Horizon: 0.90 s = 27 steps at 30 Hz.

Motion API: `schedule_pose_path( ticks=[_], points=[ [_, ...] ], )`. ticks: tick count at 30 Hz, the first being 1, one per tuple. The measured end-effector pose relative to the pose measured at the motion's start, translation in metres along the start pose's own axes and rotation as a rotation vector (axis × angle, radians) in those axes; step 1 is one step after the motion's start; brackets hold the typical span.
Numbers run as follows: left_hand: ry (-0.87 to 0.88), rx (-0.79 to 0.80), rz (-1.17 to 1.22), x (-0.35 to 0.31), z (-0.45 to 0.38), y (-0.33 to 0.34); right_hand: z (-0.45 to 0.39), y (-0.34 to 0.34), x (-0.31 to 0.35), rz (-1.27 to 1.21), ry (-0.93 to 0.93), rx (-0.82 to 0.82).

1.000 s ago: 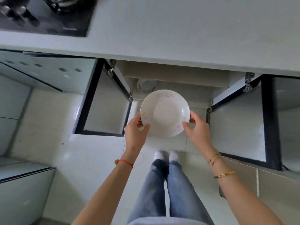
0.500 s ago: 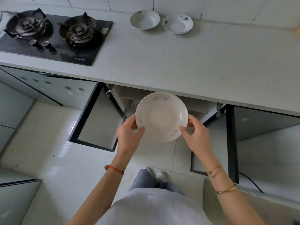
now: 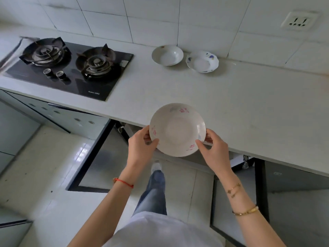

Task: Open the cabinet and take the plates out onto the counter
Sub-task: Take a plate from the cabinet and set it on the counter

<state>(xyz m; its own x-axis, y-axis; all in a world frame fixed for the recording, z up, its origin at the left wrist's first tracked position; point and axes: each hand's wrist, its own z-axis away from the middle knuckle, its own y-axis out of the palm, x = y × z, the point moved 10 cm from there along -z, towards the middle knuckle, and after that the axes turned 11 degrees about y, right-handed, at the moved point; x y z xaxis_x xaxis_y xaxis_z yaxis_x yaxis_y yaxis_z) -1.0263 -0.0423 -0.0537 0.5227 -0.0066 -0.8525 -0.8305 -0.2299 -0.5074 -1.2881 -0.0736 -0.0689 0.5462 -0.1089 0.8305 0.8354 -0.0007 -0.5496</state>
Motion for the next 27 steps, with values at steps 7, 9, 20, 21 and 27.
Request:
schedule_pose_path(
  ticks=[7, 9, 20, 21, 27],
  points=[
    [0.036, 0.026, 0.002, 0.032, -0.136, 0.002, -0.123, 0.043, 0.025, 0.029, 0.043, -0.038],
    [0.034, 0.044, -0.026, 0.042, -0.178, 0.003, -0.159, 0.057, 0.033, 0.015, 0.055, -0.037],
    [-0.062, 0.083, -0.012, 0.117, -0.324, 0.013, -0.3, 0.129, 0.047, 0.032, 0.157, -0.034],
    [-0.074, 0.086, -0.014, 0.123, -0.331, 0.014, -0.307, 0.134, 0.046, 0.033, 0.161, -0.023],
    [-0.126, 0.086, -0.003, 0.152, -0.353, 0.017, -0.337, 0.159, 0.042, 0.052, 0.192, 0.037]
  ],
)
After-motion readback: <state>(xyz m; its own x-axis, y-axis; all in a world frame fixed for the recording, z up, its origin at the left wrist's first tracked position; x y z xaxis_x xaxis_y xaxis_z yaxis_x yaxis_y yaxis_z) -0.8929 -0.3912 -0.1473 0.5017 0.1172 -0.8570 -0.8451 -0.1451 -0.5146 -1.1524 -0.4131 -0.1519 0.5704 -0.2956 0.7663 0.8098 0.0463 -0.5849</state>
